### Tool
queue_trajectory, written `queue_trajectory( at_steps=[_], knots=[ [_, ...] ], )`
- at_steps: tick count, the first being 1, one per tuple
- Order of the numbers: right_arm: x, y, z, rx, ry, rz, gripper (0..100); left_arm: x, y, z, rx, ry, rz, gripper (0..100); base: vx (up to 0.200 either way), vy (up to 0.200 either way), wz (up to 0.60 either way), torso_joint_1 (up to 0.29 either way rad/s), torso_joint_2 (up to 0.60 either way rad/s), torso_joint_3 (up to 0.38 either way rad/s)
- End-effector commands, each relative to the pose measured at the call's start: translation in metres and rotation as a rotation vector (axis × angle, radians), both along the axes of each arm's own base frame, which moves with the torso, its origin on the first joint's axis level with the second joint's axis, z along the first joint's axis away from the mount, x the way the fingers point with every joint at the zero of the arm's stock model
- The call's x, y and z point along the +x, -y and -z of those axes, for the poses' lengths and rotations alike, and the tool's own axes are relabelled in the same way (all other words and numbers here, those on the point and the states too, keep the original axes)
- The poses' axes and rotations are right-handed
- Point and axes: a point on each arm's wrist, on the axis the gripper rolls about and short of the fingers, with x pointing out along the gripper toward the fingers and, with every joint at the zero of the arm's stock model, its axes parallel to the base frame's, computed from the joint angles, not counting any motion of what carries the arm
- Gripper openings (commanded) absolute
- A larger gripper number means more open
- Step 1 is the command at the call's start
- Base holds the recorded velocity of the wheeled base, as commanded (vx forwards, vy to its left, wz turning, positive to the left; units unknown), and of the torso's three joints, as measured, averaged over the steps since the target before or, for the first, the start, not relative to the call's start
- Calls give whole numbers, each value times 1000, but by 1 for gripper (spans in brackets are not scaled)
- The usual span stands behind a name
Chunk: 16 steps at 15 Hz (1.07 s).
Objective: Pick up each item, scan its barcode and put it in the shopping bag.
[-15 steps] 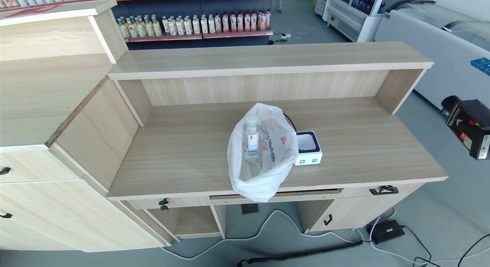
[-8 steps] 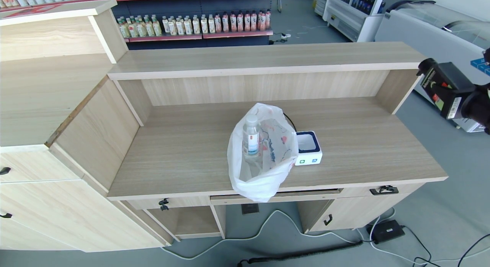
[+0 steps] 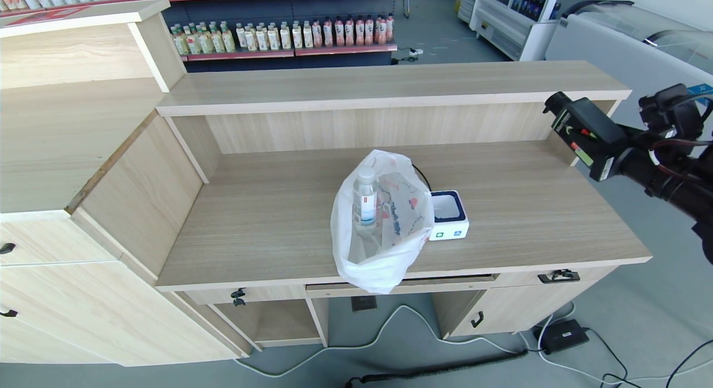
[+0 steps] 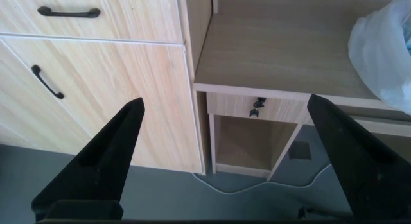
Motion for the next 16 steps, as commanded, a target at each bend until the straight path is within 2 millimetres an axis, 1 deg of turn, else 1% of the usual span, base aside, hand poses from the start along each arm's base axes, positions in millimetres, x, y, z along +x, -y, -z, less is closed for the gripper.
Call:
queue_trajectory(
  at_steps=[1,3,6,8,10,12,15,16],
  knots=[
    [34,3,38,-2,-79,-65,0,0,0,0,-1,1,-1,100,0,0,0,0,0,0],
    [51,3,44,22,-90,-131,0,0,0,0,-1,1,-1,100,0,0,0,0,0,0],
    [68,-8,55,110,-141,-274,0,0,0,0,-1,1,-1,100,0,0,0,0,0,0],
    [78,-14,61,220,-203,-395,0,0,0,0,-1,1,-1,100,0,0,0,0,0,0],
    [91,-17,58,377,-261,-483,0,0,0,0,-1,1,-1,100,0,0,0,0,0,0],
    [104,-24,59,447,-269,-527,0,0,0,0,-1,1,-1,100,0,0,0,0,0,0],
    [116,-28,86,453,-290,-556,0,0,0,0,-1,1,-1,100,0,0,0,0,0,0],
    [119,-30,92,463,-290,-583,0,0,0,0,-1,1,-1,100,0,0,0,0,0,0]
  ],
)
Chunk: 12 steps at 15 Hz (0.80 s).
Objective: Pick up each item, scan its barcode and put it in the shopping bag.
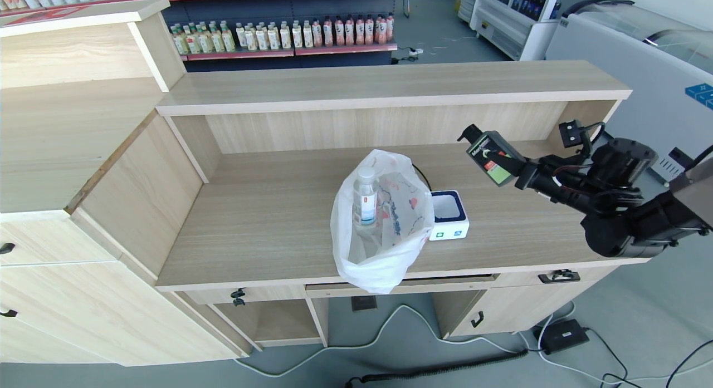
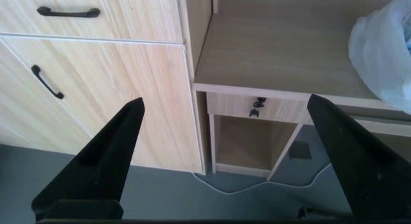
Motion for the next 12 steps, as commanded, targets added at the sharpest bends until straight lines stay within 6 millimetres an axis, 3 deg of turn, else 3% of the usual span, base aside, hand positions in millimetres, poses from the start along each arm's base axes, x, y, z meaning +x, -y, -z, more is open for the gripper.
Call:
queue_trajectory(
  at_steps=[1,3,8,12],
  knots=[
    [12,-5,26,26,-40,-40,0,0,0,0,-1,1,0,100,0,0,0,0,0,0],
    [14,-10,31,66,-40,-72,0,0,0,0,-1,1,0,100,0,0,0,0,0,0],
    [5,-11,70,68,-84,-74,0,0,0,0,-1,1,0,100,0,0,0,0,0,0],
    [6,-12,80,63,-65,-75,0,0,0,0,-1,1,0,100,0,0,0,0,0,0]
  ],
)
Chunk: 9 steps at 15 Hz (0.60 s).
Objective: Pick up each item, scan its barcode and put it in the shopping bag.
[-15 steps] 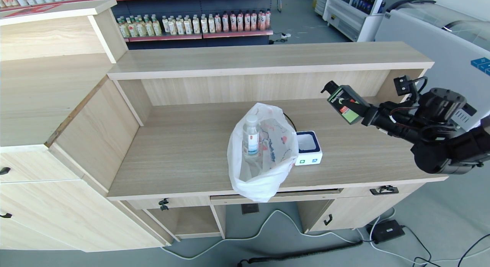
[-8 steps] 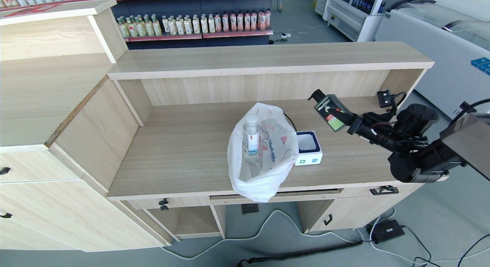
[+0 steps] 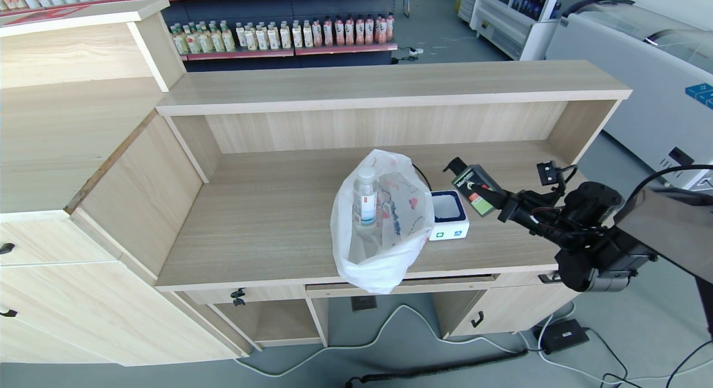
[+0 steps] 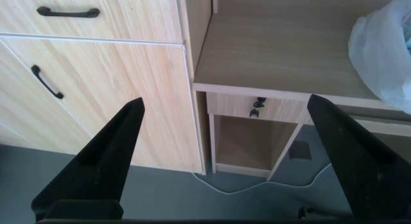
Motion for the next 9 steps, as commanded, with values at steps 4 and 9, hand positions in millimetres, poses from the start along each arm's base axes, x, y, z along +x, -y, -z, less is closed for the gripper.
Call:
queue_trajectory(
  at_steps=[4,9],
  knots=[
    [14,5,4,4,30,9,0,0,0,0,0,1,0,100,0,0,0,0,0,0],
    [32,-5,2,24,84,-18,0,0,0,0,0,1,0,100,0,0,0,0,0,0]
  ],
)
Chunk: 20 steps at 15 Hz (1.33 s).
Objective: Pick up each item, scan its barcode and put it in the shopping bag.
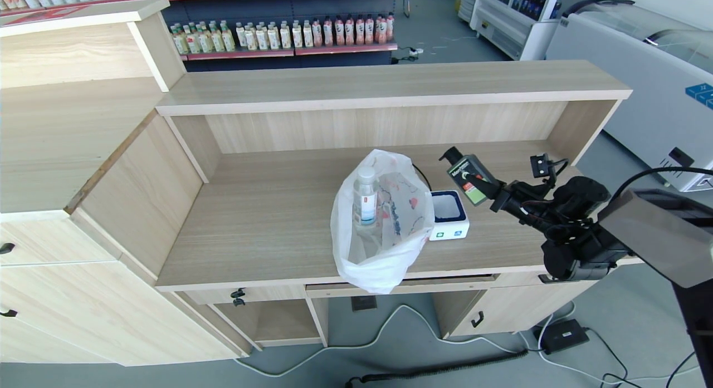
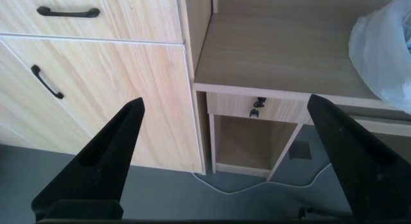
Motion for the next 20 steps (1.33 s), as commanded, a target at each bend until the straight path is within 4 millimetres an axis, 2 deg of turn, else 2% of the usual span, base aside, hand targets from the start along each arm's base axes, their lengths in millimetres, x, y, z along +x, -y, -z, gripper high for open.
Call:
queue_trajectory(
  at_steps=[1,6,14,20],
  knots=[
    [6,-1,9,3,-5,-5,0,0,0,0,-1,1,0,100,0,0,0,0,0,0],
    [8,0,20,2,-25,-3,0,0,0,0,-1,1,0,100,0,0,0,0,0,0],
    [24,-19,23,3,-10,-41,0,0,0,0,-1,1,0,100,0,0,0,0,0,0],
    [24,-26,24,1,-16,-55,0,0,0,0,-1,1,0,100,0,0,0,0,0,0]
  ],
)
